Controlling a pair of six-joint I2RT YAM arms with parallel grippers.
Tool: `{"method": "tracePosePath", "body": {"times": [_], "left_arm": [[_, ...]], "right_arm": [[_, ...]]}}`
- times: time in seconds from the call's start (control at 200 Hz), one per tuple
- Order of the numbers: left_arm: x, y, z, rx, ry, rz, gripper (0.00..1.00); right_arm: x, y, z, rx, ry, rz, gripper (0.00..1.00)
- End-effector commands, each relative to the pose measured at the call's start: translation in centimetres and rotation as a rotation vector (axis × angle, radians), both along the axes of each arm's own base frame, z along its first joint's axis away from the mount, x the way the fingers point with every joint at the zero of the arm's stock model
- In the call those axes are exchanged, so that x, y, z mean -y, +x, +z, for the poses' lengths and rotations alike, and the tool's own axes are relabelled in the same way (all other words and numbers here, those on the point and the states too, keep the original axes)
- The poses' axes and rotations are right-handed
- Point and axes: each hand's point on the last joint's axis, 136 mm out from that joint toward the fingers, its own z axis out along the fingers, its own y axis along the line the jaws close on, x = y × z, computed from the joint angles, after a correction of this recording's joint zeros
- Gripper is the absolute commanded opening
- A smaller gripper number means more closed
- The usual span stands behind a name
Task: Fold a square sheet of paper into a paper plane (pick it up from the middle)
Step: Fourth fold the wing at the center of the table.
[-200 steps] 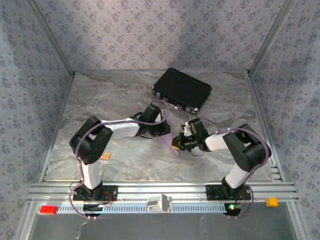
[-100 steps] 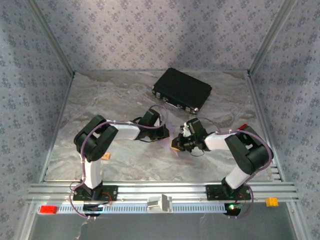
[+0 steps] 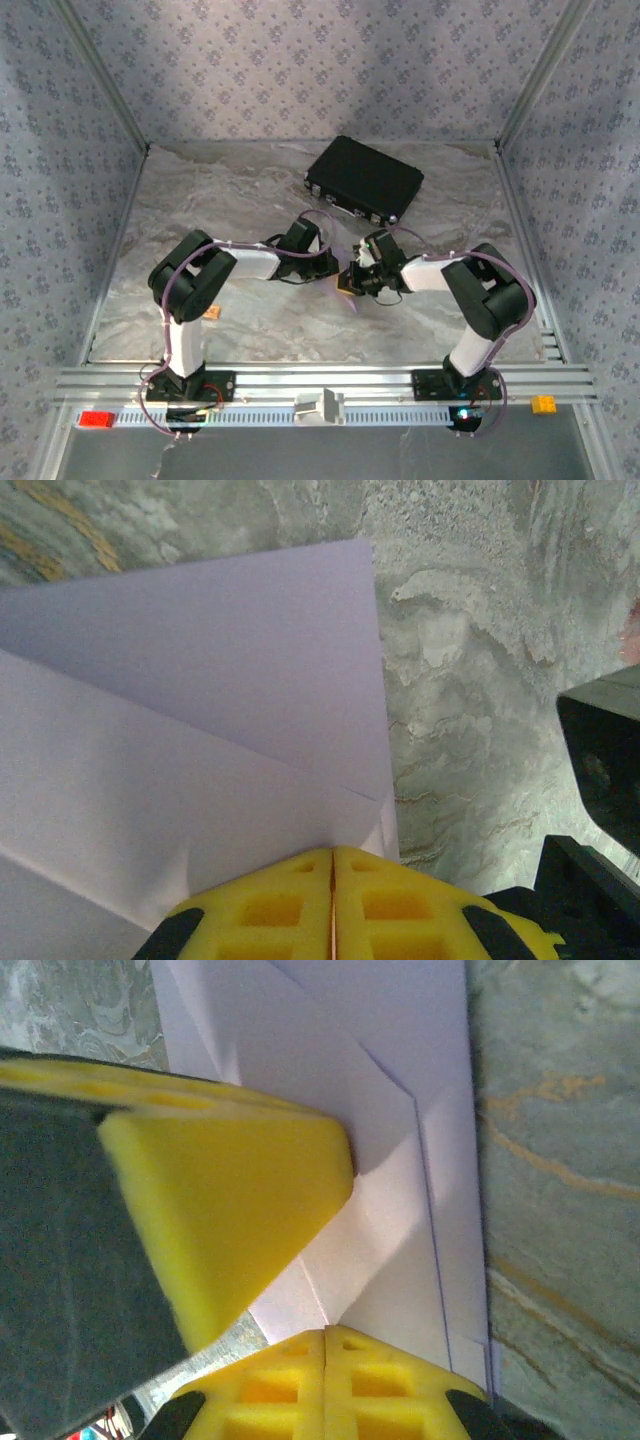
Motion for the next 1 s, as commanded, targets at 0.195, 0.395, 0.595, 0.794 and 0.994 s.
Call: {"method": "tracePosePath", "body": {"times": [0.195, 0.395, 0.595, 0.794, 0.994], "left_arm": [[-2.3, -1.1, -4.0, -0.079, 0.107, 0.025, 0.09], [-2.1, -1.1, -3.8, -0.079, 0.097, 0.020, 0.09], [-2.1, -1.2, -3.7, -0.079, 0.102, 0.008, 0.08], [-2.1, -1.2, -3.6, -0.078, 0.101, 0.005, 0.08], [-2.1, -1.2, -3.7, -0.079, 0.102, 0.005, 0.08]], "right_arm": [[3.8, -5.5, -1.6, -0.053, -0.113, 0.053, 0.01], [4.0, -6.4, -0.6, -0.041, -0.096, 0.045, 0.01], [1.6, -4.1, 2.9, 0.045, -0.022, 0.073, 0.02], [0.1, -4.1, 1.3, -0.002, -0.039, 0.112, 0.02], [2.6, -6.8, -1.9, -0.078, -0.100, 0.097, 0.02]]}}
